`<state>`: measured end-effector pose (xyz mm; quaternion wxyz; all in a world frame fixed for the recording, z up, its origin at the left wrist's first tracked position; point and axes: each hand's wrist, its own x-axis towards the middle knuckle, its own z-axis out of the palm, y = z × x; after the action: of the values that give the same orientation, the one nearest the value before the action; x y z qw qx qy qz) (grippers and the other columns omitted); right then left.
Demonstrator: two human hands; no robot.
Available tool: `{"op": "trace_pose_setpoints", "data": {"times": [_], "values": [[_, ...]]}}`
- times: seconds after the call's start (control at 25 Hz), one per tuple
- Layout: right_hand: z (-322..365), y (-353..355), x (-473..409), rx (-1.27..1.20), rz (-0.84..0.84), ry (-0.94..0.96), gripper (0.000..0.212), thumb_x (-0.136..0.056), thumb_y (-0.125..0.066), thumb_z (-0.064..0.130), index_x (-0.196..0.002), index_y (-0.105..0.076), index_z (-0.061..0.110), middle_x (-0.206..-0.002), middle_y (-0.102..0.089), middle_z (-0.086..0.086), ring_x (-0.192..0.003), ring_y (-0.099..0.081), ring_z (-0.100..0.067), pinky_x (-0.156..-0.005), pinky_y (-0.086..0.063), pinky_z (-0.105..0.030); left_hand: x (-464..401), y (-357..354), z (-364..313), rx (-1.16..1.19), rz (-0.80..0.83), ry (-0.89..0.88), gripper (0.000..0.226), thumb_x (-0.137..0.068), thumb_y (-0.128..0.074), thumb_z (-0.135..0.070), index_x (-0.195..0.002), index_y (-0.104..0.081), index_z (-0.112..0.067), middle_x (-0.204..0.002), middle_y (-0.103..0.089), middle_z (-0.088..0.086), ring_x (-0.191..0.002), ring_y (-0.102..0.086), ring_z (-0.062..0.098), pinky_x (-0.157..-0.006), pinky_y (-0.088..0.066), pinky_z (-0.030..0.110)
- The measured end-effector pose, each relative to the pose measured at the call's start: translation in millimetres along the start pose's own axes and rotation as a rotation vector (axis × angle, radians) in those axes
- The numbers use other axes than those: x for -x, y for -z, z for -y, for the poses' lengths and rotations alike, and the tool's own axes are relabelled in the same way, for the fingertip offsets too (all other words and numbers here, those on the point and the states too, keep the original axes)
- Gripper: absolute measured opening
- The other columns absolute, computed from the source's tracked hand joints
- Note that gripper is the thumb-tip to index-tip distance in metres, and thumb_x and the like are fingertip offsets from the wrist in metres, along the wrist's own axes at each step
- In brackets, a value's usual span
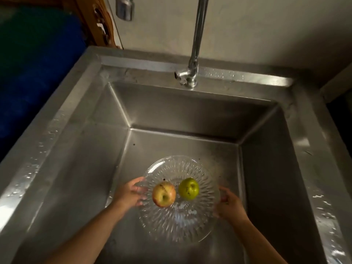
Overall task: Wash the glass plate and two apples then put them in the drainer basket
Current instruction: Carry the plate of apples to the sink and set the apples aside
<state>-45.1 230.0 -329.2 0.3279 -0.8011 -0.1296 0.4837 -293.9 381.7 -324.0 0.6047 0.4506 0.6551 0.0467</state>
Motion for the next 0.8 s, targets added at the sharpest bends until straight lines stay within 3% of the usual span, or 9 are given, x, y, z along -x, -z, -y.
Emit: {"op": "trace_pose_setpoints", "data": {"times": [0.16,0.24,0.32,0.4,0.56,0.8], "values": [[-13,-12,-30,-0.004,-0.024,0.032,0.044,-0.075,-0.063,-0.009,-0.112,-0.056,0.015,-0.068,-0.055,-0.002,-0.056,-0.055,-0.01,-0.043,-0.049,-0.014,-36,-11,10,-0.061,0.005,-0.021,0.055,-0.084,-0.048,0.016,-0.134,-0.045,-0.006,-0.091,-0.063,0.014,-0.063,-0.059,0.017,-0.046,-0.051,0.019],[-17,-16,-41,-0.005,-0.035,0.03,0.04,-0.075,-0.064,-0.008,-0.106,-0.057,0.017,-0.07,-0.056,0.0,-0.066,-0.06,-0.021,-0.064,-0.057,-0.033,-47,-15,13,-0.092,-0.007,-0.026,0.053,-0.085,-0.045,0.017,-0.132,-0.046,-0.005,-0.095,-0.062,0.017,-0.055,-0.061,0.012,-0.043,-0.049,0.016],[-21,-19,-48,-0.002,-0.019,0.006,0.039,-0.075,-0.063,-0.009,-0.092,-0.058,0.026,-0.074,-0.06,-0.001,-0.078,-0.063,-0.03,-0.079,-0.055,-0.051,-55,-17,16,-0.119,-0.018,-0.031,0.053,-0.085,-0.043,0.018,-0.132,-0.046,-0.006,-0.099,-0.063,0.02,-0.052,-0.062,0.009,-0.045,-0.049,0.017],[-26,-23,-53,-0.001,-0.003,-0.012,0.046,-0.074,-0.063,-0.011,-0.083,-0.057,0.034,-0.075,-0.063,-0.003,-0.074,-0.064,-0.029,-0.076,-0.056,-0.053,-61,-16,19,-0.128,-0.025,-0.037,0.054,-0.085,-0.042,0.018,-0.133,-0.045,-0.006,-0.102,-0.064,0.022,-0.061,-0.06,0.016,-0.051,-0.05,0.021],[-35,-30,-65,-0.03,0.02,-0.031,0.054,-0.071,-0.06,-0.017,-0.081,-0.057,0.036,-0.073,-0.063,-0.003,-0.062,-0.063,-0.021,-0.064,-0.058,-0.044,-70,-15,31,-0.162,-0.029,-0.055,0.055,-0.084,-0.044,0.018,-0.133,-0.047,-0.007,-0.103,-0.066,0.024,-0.072,-0.06,0.026,-0.058,-0.052,0.028],[-45,-38,-68,0.035,0.054,-0.029,0.052,-0.068,-0.067,-0.01,-0.086,-0.055,0.038,-0.075,-0.062,-0.003,-0.08,-0.064,-0.03,-0.082,-0.054,-0.058,-86,-13,53,-0.225,-0.056,-0.106,0.057,-0.08,-0.044,0.018,-0.129,-0.053,-0.009,-0.089,-0.065,0.014,-0.071,-0.059,0.021,-0.057,-0.055,0.029]]}}
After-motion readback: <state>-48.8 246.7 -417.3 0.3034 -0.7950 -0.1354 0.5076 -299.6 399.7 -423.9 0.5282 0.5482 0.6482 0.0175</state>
